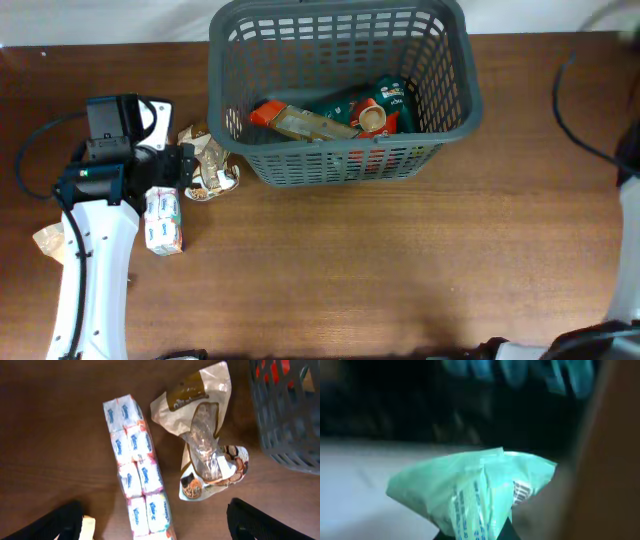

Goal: Pack container
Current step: 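Lift the mint-green snack and drop it into the basket, then grasp the Kleenex tissue pack stack with the left gripper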

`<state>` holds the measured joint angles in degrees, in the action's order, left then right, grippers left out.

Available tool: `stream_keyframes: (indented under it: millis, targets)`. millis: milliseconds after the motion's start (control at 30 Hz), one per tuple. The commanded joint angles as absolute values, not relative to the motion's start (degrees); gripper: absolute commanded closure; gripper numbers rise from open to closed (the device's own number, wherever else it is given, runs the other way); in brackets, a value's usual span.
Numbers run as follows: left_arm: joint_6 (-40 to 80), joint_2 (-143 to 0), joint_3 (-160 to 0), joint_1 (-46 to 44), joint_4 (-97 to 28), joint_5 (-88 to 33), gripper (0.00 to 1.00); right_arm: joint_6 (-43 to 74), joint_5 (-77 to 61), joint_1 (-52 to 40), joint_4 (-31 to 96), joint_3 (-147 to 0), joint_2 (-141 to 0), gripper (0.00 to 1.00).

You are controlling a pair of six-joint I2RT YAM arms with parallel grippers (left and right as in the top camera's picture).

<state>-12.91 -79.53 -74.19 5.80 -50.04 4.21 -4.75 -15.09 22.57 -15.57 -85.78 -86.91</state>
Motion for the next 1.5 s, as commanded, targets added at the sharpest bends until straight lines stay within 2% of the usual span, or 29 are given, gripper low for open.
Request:
stream_keyframes:
  millis: [0, 267, 400, 600, 733, 767, 800, 833, 867, 900, 1167, 1300, 1467]
  targets:
    - [-13.82, -79.83, -74.06, 6.07, -49.45, 3.18, 0.14, 2.83, -18.92, 16.6, -16.45, -93.47, -92.84, 0.96]
    - [-13.82, -79.83, -74.06, 6.07, -49.52, 3.18, 0.14, 6.87, -25.34, 0.49, -12.69, -104.88, -107.83, 0.97]
    - [-13.85, -79.83, -74.06, 6.07, -49.54, 3.18, 0.14, 7.33, -28.03, -7.38, -3.95, -104.9, -111.98, 0.96]
    - [-13.85, -79.83, -74.06, 6.07, -49.87, 3.18, 0.14, -7.09, -26.81, -15.55, 12.8, -104.9, -112.51, 0.96]
    - [-13.85, -79.83, -74.06, 6.07, -49.95, 3.18, 0.14, -8.82, -20.91, -17.23, 19.09, -104.9, -112.57, 0.95]
    - [-13.85, -79.83, -74.06, 6.07, -49.95, 3.18, 0.14, -8.8, -19.81, -17.23, 20.71, -104.9, -112.57, 0.67]
    - [-13.85, -79.83, -74.06, 6.07, -49.93, 3.18, 0.14, -8.8, -18.7, -17.17, 22.2, -104.9, -112.57, 0.21]
    - [-13.87, -79.83, -74.06, 6.07, -49.93, 3.2, 0.13, -8.8, -17.56, -17.1, 23.49, -104.9, -112.57, 0.01]
    - [-13.87, -79.83, -74.06, 6.07, -49.93, 3.2, 0.13, -8.8, -16.8, -17.02, 24.56, -104.9, -112.57, 0.01]
    - [-13.87, -79.83, -74.06, 6.07, -49.95, 3.22, 0.08, -8.75, -16.69, -16.86, 25.54, -104.9, -112.55, 0.01]
    - [-14.02, -81.62, -74.06, 9.85, -49.76, 3.84, 0.06, -8.58, -26.83, -15.99, 29.02, -109.49, -107.79, 0.01]
    - [-13.17, -84.93, -74.06, 15.75, -49.65, 1.21, 0.07, -8.82, -23.07, -15.62, 35.68, -121.54, -103.53, 0.01]
    - [-13.21, -89.93, -74.06, 22.94, -47.68, 1.02, 0.08, -11.84, -9.76, -12.82, 54.54, -138.52, -100.18, 0.01]
